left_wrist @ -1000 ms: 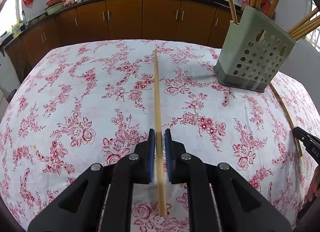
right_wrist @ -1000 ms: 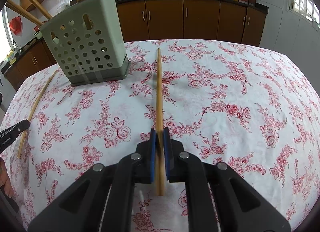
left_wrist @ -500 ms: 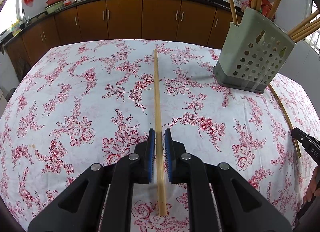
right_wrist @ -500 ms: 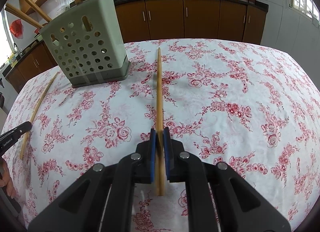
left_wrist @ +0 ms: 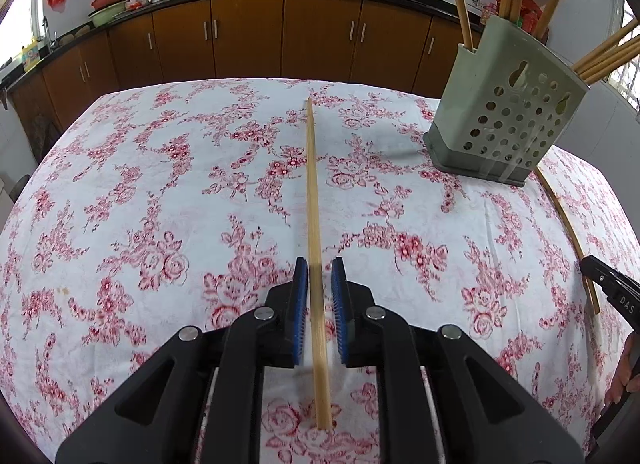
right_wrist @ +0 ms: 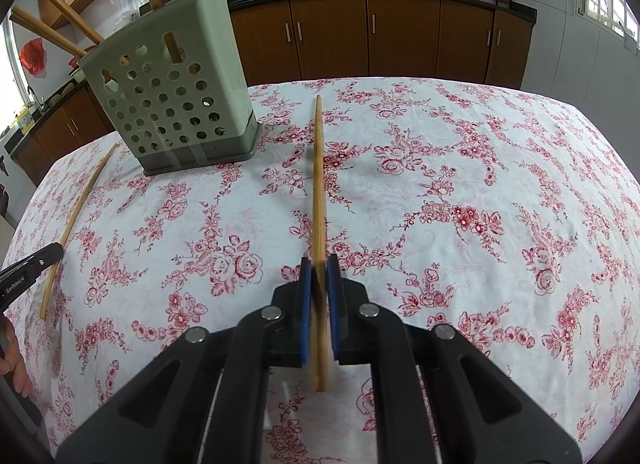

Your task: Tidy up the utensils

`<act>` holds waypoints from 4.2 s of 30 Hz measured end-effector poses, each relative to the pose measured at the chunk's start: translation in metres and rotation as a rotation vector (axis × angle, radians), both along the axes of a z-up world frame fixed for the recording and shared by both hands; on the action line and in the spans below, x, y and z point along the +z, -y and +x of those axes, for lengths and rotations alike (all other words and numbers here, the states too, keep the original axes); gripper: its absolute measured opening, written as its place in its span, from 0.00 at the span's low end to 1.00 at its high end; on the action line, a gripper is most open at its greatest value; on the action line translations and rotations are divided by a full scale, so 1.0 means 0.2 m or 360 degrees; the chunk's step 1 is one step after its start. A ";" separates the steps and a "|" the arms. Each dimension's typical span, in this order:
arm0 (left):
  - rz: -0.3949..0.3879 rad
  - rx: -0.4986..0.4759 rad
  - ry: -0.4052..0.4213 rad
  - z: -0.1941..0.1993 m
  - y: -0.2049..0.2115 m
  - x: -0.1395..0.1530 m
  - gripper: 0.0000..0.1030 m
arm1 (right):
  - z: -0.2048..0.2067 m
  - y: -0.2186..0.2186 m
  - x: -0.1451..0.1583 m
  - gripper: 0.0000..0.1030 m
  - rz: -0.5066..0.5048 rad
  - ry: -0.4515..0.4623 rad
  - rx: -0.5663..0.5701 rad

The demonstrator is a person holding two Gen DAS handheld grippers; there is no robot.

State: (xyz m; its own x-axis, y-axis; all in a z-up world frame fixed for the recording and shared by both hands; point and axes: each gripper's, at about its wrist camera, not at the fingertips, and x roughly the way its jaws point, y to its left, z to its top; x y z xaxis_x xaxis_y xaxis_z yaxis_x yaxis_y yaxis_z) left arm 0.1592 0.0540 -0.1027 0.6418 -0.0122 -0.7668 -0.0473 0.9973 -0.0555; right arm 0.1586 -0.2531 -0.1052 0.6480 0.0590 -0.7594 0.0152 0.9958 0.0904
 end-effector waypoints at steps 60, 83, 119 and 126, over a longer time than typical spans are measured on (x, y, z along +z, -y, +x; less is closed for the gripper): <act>-0.0283 -0.0093 0.1296 -0.15 0.36 1.41 0.07 | -0.23 -0.04 1.46 0.07 0.0301 0.1164 0.0256; -0.0272 -0.0034 0.1131 -0.03 0.34 1.20 0.40 | -0.01 -0.09 1.20 0.25 0.0289 0.0956 0.0179; 0.0056 -0.0012 0.0910 -0.69 0.08 0.61 0.98 | -0.69 -0.24 0.63 0.96 -0.0092 0.0893 0.0120; 0.0072 -0.0038 0.0856 -0.72 0.11 0.53 0.98 | -0.71 -0.24 0.55 0.96 -0.0112 0.0840 0.0118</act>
State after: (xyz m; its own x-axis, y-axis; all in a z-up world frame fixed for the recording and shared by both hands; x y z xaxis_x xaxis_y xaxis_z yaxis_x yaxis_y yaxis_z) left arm 0.0157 0.0329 0.0032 0.9440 -0.0062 -0.3299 -0.0014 0.9997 -0.0230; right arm 0.0176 -0.2043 0.0047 0.9388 0.0801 -0.3350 -0.0850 0.9964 -0.0001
